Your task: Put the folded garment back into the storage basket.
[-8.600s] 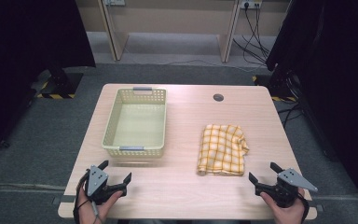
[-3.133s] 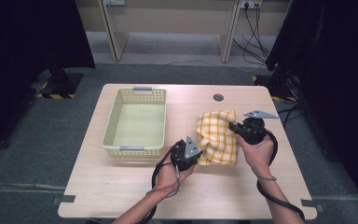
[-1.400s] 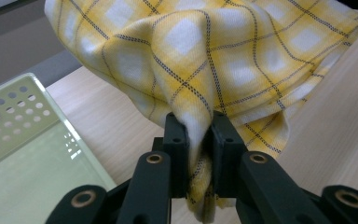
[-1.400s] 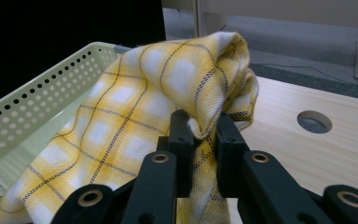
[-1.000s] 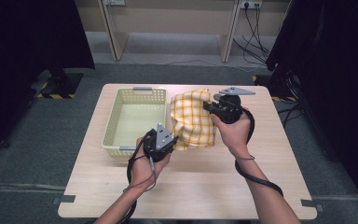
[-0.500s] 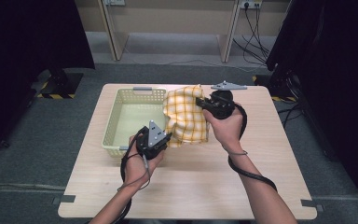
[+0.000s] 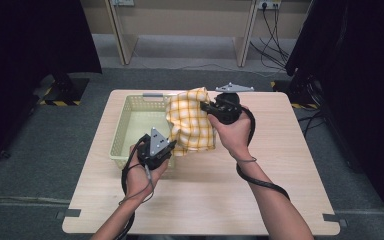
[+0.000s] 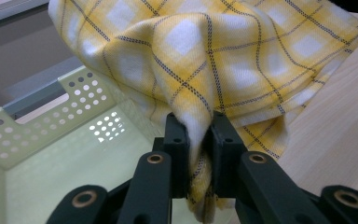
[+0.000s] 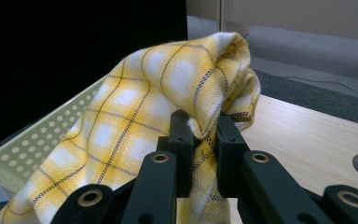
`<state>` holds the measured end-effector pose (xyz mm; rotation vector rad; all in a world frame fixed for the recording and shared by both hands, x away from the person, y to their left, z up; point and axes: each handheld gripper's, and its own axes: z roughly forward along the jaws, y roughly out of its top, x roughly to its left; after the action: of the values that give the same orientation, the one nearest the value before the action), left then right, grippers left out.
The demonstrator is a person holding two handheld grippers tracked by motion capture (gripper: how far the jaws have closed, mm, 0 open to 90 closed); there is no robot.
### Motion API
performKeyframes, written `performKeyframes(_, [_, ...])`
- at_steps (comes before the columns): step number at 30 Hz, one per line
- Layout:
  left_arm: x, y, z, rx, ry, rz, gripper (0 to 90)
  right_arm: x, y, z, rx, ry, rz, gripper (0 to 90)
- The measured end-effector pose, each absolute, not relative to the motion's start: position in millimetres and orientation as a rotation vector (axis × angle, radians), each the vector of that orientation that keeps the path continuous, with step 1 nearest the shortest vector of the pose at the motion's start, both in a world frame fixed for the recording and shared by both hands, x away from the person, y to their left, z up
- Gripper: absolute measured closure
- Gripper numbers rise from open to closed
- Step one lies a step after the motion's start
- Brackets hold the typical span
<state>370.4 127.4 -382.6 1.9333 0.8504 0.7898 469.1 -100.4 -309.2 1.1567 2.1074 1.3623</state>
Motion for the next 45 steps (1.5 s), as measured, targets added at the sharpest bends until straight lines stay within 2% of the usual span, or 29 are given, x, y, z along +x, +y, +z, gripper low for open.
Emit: performKeyframes(45, [374.7,190.7,-381.4,1.873,1.006,0.852,81.3,487.9,-23.9,-299.6,1.071,2.196,1.384,80.9])
